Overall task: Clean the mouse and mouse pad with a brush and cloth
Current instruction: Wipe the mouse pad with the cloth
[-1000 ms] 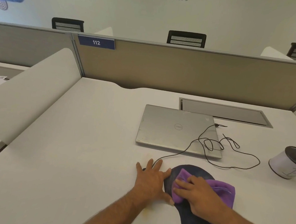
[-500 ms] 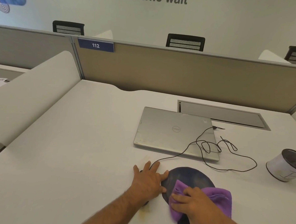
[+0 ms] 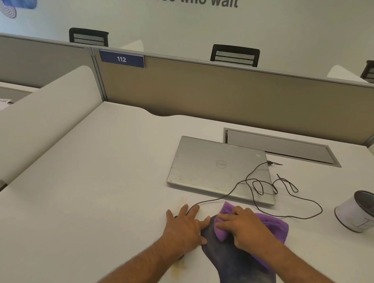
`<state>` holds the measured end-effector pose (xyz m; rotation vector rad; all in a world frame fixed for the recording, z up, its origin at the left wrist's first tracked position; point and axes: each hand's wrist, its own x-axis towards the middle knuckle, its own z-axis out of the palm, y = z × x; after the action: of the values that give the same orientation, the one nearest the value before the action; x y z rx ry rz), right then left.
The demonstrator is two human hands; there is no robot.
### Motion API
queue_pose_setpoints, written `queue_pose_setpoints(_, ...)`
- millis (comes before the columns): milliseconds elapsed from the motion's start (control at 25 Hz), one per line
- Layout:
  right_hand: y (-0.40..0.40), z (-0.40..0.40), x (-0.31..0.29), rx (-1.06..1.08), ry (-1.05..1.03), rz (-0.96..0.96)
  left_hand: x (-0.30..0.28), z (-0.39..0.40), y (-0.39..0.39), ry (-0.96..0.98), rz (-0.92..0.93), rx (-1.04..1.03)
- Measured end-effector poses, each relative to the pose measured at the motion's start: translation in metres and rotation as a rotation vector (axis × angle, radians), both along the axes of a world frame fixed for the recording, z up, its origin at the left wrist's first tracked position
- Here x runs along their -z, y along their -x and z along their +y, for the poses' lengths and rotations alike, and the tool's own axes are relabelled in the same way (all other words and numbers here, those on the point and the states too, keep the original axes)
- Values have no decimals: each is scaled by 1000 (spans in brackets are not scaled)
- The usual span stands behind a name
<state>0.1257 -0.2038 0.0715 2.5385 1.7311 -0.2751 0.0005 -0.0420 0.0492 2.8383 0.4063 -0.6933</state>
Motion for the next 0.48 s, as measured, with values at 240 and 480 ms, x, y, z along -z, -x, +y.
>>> queue_pose_setpoints(240,-46,-79,-6,169,86,13,2,0,-1,9,1,-10)
queue_pose_setpoints(480,-34,-72,-25,209,-89,45,0,-3,-4,15,5,-22)
